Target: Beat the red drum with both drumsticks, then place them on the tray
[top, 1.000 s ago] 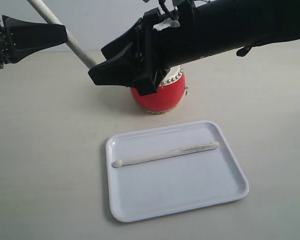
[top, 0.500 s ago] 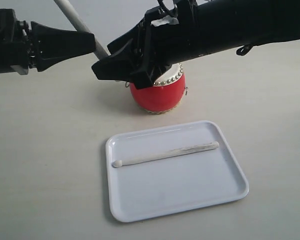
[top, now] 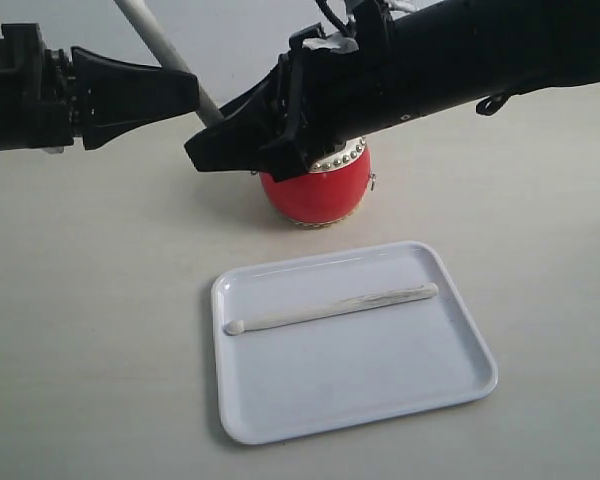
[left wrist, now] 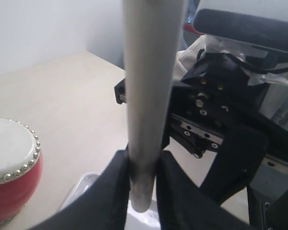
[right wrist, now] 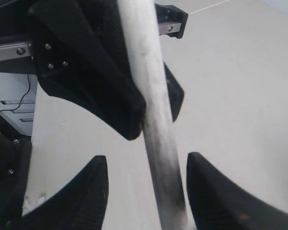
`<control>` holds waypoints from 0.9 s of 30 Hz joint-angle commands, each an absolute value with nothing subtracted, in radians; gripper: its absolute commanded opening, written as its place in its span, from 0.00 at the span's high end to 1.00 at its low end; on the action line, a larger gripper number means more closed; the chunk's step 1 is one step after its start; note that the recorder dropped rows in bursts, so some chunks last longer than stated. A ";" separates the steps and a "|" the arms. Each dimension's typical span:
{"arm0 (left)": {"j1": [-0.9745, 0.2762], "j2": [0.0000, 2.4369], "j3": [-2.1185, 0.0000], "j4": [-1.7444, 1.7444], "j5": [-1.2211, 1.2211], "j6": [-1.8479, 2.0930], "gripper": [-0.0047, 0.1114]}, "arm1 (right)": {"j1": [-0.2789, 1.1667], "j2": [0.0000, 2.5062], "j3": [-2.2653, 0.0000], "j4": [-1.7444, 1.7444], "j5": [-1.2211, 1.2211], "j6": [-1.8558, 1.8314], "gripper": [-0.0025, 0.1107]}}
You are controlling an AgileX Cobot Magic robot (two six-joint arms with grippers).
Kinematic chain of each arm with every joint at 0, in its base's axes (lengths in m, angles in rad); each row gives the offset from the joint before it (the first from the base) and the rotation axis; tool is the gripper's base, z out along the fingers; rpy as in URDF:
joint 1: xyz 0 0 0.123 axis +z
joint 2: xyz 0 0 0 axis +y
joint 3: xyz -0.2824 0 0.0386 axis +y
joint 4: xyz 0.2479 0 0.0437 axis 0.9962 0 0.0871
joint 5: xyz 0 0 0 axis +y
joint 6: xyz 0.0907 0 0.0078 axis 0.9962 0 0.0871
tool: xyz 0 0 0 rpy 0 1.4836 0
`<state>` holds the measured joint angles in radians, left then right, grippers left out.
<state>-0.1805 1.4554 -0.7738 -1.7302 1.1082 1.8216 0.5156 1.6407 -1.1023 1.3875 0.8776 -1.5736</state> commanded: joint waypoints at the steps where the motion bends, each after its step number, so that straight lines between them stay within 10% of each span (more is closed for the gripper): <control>1: -0.196 1.454 -0.780 -1.744 1.124 1.831 0.96 | 0.512 1.640 -1.099 1.387 0.892 -1.563 0.56; 11: -0.231 1.454 -0.780 -1.744 1.113 1.876 0.96 | 0.512 1.640 -1.099 1.376 0.892 -1.549 0.59; 19: -0.231 1.454 -0.780 -1.744 1.111 1.878 0.96 | 0.512 1.640 -1.099 1.355 0.892 -1.530 0.98; 22: -0.231 1.454 -0.780 -1.744 1.111 1.878 0.96 | 0.512 1.640 -1.099 1.362 0.892 -1.515 0.98; 27: -0.231 1.454 -0.780 -1.744 1.115 1.878 0.76 | 0.512 1.640 -1.099 1.362 0.892 -1.515 0.98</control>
<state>-0.2268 1.4554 -0.7738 -1.7311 1.1124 1.8648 0.5156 1.6407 -1.1023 1.3471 0.8908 -1.5452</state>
